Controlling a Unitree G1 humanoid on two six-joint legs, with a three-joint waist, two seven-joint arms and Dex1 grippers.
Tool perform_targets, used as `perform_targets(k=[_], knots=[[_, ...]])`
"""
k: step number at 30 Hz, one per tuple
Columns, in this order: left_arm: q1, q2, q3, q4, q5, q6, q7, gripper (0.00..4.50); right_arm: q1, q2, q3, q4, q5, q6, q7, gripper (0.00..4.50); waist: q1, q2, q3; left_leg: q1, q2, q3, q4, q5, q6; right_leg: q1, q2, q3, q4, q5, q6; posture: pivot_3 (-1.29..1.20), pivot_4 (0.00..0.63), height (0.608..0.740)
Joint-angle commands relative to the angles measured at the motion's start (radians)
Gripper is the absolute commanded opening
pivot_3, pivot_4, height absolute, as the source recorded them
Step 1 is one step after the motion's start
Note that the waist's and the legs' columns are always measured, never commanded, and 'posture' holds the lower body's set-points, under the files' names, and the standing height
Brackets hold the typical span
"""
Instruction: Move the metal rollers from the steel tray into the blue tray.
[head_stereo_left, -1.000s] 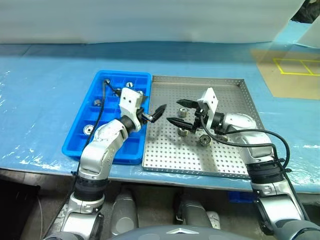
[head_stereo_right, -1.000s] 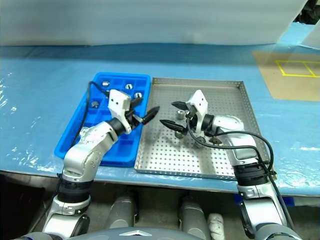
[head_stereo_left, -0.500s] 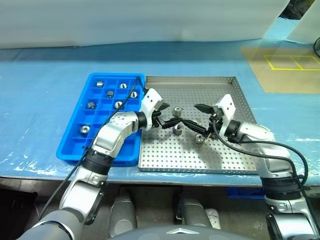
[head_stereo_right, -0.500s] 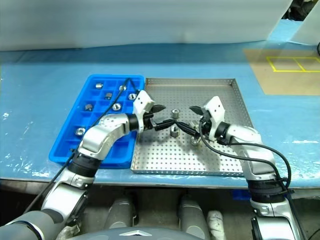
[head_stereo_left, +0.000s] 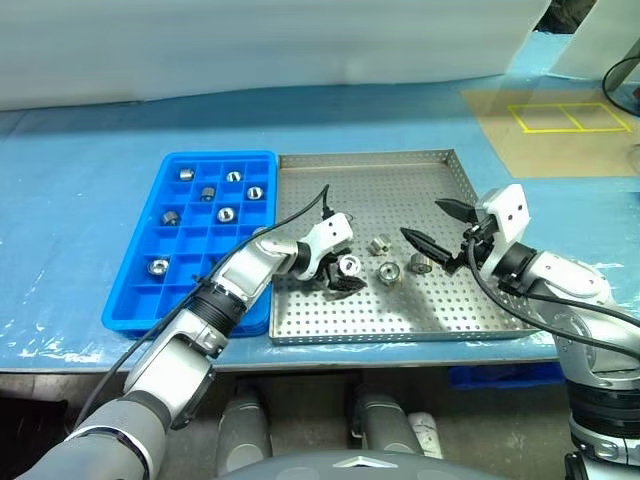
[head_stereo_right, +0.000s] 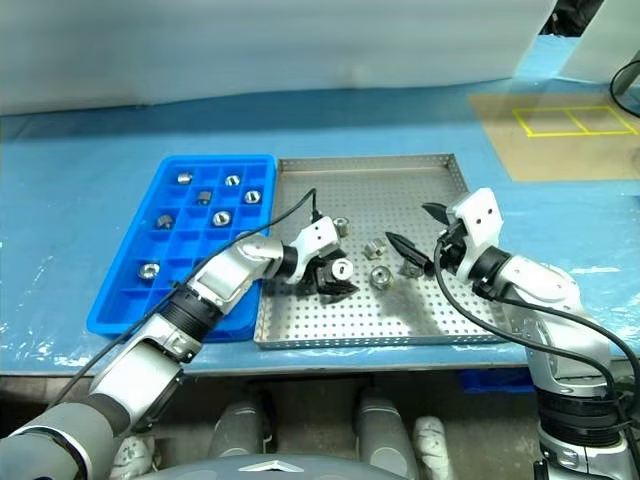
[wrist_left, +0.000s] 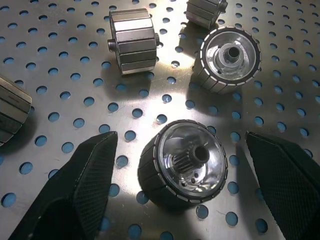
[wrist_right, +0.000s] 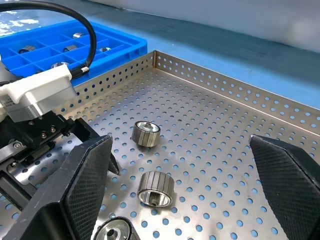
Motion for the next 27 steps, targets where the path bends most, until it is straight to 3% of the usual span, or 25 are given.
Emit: perform_targets(k=[1,5,9,15,27], knots=[[-0.010,-0.012,-0.001,0.042,0.039,-0.019,0.017,4.14,0.001,-0.007,-0.017,-0.049,0.024,-0.005,-0.014,4.50,0.000,0.000,0.000,0.002,0.000,0.000,0.000,0.000,0.000,0.002,0.000,0.000,-0.001,0.000,0.000,-0.44,0.150,0.740],[-0.011,-0.028,0.019,0.048,0.042,-0.023,0.020,3.10,0.004,-0.010,-0.002,-0.042,0.014,-0.018,-0.015,4.50,0.000,0.000,0.000,0.006,0.000,0.000,0.000,-0.001,0.001,0.008,0.000,0.000,-0.002,-0.001,0.001,-0.44,0.150,0.740],[-0.001,-0.027,0.034,0.025,0.040,-0.009,0.011,1.72,-0.002,-0.007,0.008,-0.032,0.010,-0.025,-0.016,4.50,-0.001,0.000,0.000,0.006,0.000,0.000,-0.001,-0.001,0.001,0.007,0.000,0.000,-0.003,-0.001,0.001,-0.43,0.150,0.740],[0.013,-0.024,0.127,-0.116,-0.045,0.123,0.021,1.72,-0.027,-0.002,0.042,-0.008,0.009,-0.041,0.000,4.50,0.000,0.000,0.000,0.004,0.000,0.000,-0.002,-0.001,0.001,0.005,0.000,-0.001,-0.005,-0.001,0.001,-0.37,0.150,0.740],[0.170,-0.041,0.405,-0.597,-0.106,0.327,0.384,1.72,-0.286,0.067,0.265,0.262,-0.044,-0.160,0.161,4.50,0.014,0.000,0.001,-0.001,0.001,-0.001,-0.003,-0.001,0.001,0.003,-0.001,-0.004,-0.005,-0.001,0.001,-0.08,0.150,0.740]])
